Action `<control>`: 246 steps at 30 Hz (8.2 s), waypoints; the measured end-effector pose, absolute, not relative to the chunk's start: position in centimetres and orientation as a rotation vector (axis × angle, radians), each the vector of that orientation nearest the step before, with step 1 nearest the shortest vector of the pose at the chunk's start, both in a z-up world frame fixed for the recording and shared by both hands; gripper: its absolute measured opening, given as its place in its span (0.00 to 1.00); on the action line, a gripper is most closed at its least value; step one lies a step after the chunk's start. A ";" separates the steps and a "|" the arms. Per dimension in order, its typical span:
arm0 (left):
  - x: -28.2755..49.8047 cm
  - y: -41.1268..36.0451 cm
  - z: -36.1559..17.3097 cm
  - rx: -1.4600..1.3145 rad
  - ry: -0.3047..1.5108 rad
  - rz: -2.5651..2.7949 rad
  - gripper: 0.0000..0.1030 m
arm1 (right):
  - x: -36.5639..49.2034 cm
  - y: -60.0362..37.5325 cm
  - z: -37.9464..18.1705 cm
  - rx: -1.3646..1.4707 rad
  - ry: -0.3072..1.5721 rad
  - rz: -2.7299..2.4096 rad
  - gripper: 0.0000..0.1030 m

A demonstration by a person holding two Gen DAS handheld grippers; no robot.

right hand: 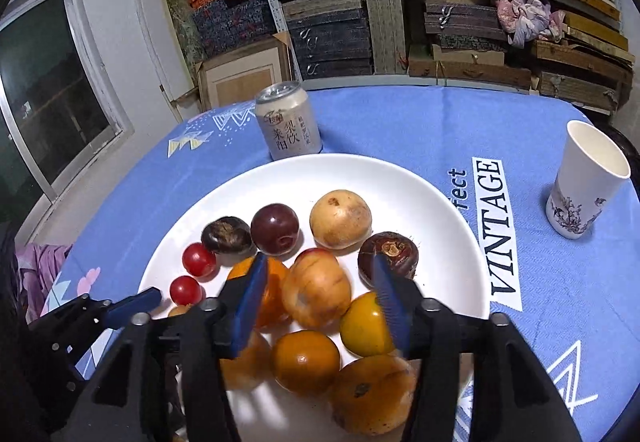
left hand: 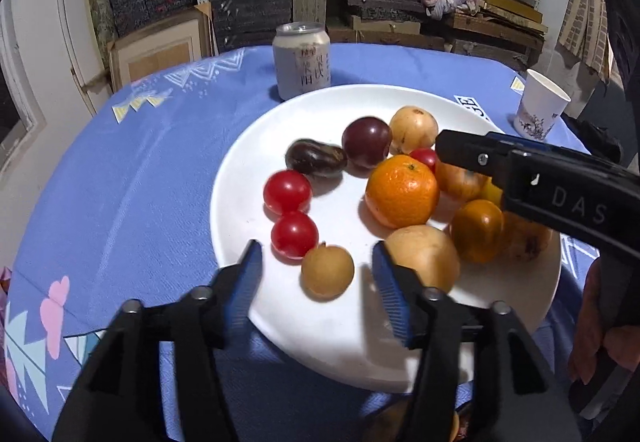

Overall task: Organize fruits
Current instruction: 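Carry both fruits over the white plate and open both tools, then move both open tools back to the remaining fruit pile, then grasp a dark red plum with the left tool while the right tool grasps the orange mandarin, then carry both fruits onto the white plate and open both tools, then move both open tools back toward the last fruits on the cloth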

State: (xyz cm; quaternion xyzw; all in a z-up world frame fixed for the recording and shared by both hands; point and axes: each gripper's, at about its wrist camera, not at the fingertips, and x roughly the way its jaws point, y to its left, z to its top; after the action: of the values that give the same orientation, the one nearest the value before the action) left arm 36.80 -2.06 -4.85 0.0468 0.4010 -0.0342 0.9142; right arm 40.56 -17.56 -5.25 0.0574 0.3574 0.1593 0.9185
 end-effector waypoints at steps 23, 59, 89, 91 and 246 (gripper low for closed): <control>21.5 6.0 -3.1 -0.120 0.768 0.089 0.93 | 20.1 -22.5 -4.8 0.261 0.607 0.299 0.94; 22.4 -1.1 -5.1 0.121 0.744 -0.003 0.96 | 19.1 -21.2 -6.0 0.192 0.650 0.291 0.95; 22.4 0.9 -5.4 0.067 0.801 -0.001 0.96 | 19.3 -21.7 -6.0 0.220 0.661 0.292 0.96; 22.4 1.3 -5.3 0.048 0.801 0.006 0.96 | 19.2 -21.6 -6.0 0.215 0.662 0.300 0.96; 17.7 2.7 -2.6 0.024 0.660 0.131 0.96 | 16.5 -18.8 -6.5 -0.007 0.596 0.279 0.95</control>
State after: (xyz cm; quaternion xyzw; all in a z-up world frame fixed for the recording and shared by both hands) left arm 17.70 2.66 -2.59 0.0119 0.3237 0.0641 0.9439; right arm 16.49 -18.75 -6.50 -0.0033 0.2926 0.1369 0.9464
